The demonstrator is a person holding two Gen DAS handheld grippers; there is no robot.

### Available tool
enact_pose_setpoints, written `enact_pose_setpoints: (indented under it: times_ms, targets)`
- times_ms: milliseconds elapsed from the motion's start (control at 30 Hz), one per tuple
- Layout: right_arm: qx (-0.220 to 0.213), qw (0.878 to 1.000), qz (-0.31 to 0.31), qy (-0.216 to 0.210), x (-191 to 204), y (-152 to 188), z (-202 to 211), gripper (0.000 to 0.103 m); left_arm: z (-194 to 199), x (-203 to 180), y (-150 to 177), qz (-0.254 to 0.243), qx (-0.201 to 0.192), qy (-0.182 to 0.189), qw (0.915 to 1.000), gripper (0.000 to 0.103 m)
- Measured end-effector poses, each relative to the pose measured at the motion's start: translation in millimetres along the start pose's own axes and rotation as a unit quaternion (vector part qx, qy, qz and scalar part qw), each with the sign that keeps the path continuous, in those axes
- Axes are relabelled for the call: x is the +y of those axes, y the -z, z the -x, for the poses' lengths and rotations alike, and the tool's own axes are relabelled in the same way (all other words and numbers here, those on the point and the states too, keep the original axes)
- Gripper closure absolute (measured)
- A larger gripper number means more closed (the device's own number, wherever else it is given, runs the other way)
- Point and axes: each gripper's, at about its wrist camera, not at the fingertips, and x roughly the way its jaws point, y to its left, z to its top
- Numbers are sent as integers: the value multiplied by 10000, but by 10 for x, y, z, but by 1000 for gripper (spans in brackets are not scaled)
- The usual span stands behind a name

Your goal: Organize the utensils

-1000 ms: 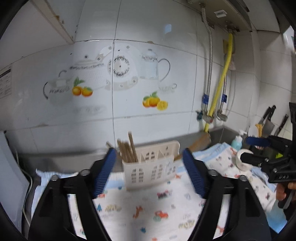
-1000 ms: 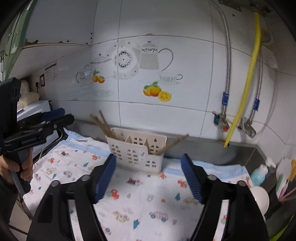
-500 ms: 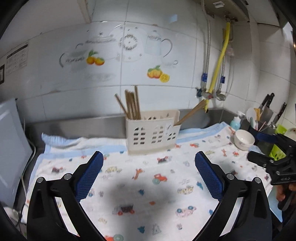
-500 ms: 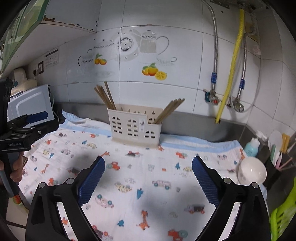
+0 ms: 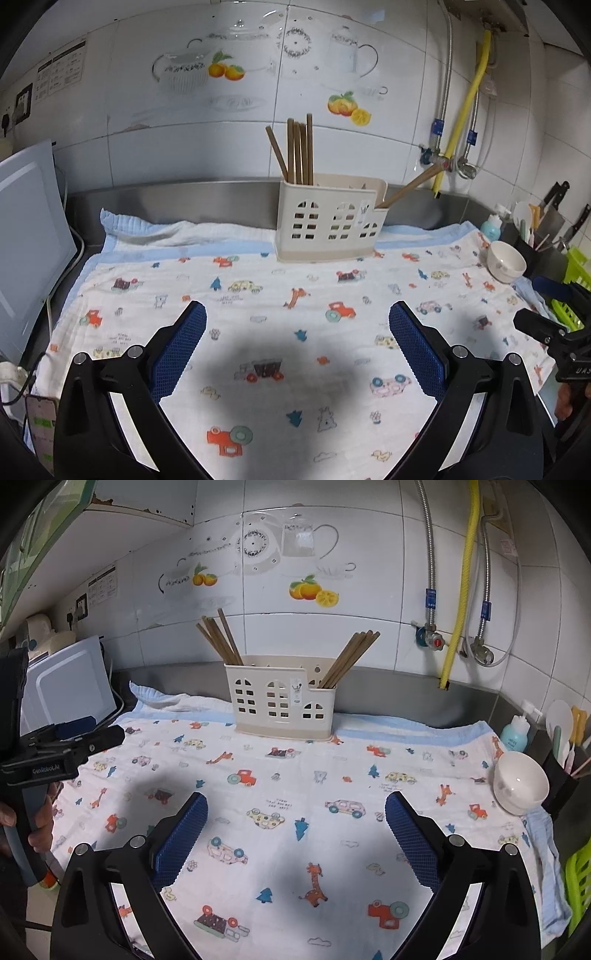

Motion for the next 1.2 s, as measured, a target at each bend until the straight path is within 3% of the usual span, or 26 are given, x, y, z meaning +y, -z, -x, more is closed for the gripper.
enact_pose_setpoints:
  times_ms: [1200]
  targets:
    - [122,9999,-112,-47,-19,81,-114,7,38,111,173,129,88,-90,9998,5]
